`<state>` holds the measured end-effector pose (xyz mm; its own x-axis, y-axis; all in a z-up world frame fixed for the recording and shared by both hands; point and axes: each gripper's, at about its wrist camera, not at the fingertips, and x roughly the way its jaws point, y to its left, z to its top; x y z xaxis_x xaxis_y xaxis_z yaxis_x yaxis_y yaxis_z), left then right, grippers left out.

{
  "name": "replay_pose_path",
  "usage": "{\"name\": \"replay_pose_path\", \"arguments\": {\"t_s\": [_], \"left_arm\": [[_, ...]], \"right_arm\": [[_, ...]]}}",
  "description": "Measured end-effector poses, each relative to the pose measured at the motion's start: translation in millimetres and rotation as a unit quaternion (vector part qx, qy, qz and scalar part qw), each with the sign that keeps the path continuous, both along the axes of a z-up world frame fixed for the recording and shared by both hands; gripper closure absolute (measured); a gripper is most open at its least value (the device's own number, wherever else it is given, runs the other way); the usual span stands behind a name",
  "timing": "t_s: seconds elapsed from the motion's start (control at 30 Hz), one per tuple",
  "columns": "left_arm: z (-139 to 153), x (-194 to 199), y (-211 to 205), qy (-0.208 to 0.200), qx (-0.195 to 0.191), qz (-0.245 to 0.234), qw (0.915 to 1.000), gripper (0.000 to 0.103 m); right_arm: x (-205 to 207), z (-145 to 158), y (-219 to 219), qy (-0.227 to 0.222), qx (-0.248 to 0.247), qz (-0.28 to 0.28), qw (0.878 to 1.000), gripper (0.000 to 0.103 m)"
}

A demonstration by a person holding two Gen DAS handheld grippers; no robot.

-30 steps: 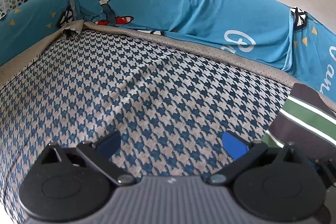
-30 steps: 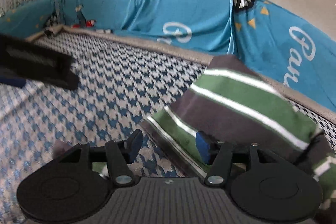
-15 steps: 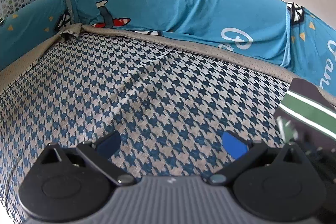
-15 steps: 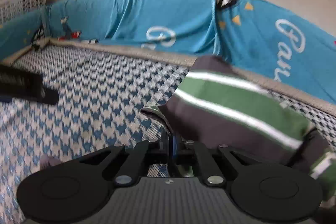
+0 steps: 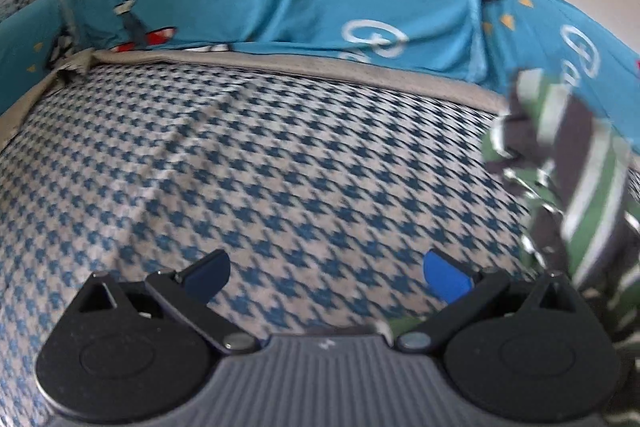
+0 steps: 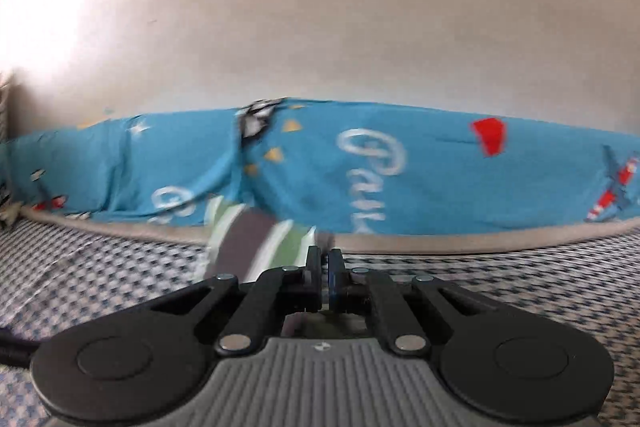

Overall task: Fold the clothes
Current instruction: 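Lift the striped shirt high with the right gripper above the left gripper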

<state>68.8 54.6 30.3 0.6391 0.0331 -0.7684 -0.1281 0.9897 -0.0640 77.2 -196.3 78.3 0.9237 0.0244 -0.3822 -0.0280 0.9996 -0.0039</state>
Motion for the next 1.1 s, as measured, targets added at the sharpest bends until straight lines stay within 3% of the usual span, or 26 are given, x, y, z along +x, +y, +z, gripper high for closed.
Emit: {"name": "replay_pose_path", "arguments": {"t_s": [0.1, 0.23, 0.3, 0.37, 0.53, 0.77, 1.1], "left_arm": [[-1.3, -2.2, -16.6, -0.002, 0.009, -0.031, 0.9995, 0.0], [-6.0, -4.9, -34.5, 0.0, 0.017, -0.054, 0.9984, 0.0], [-8.1, -6.0, -39.4, 0.001, 0.015, -0.06, 0.9981, 0.0], [-10.9, -6.3, -42.5, 0.004, 0.015, -0.063, 0.9979, 0.0], [-15.5, -4.8, -42.9, 0.013, 0.014, -0.064, 0.9978, 0.0], [-16.5, -5.1, -40.3, 0.022, 0.015, -0.064, 0.9976, 0.0], [-15.8, -8.7, -39.4, 0.026, 0.017, -0.065, 0.9974, 0.0]], "right_arm": [[-3.2, 7.0, -21.7, 0.002, 0.003, -0.023, 1.0, 0.099], [-10.4, 9.0, -41.7, 0.013, 0.035, -0.01, 0.999, 0.098], [-14.0, 10.3, -41.7, 0.017, 0.038, 0.012, 0.999, 0.091], [-16.4, 11.3, -36.1, 0.017, 0.044, 0.037, 0.998, 0.074], [-17.1, 12.3, -12.9, 0.035, 0.052, 0.114, 0.992, 0.069], [-3.4, -9.2, 18.3, 0.083, 0.016, 0.151, 0.985, 0.062], [19.0, -38.5, 40.1, 0.106, -0.049, 0.121, 0.986, 0.062]]}}
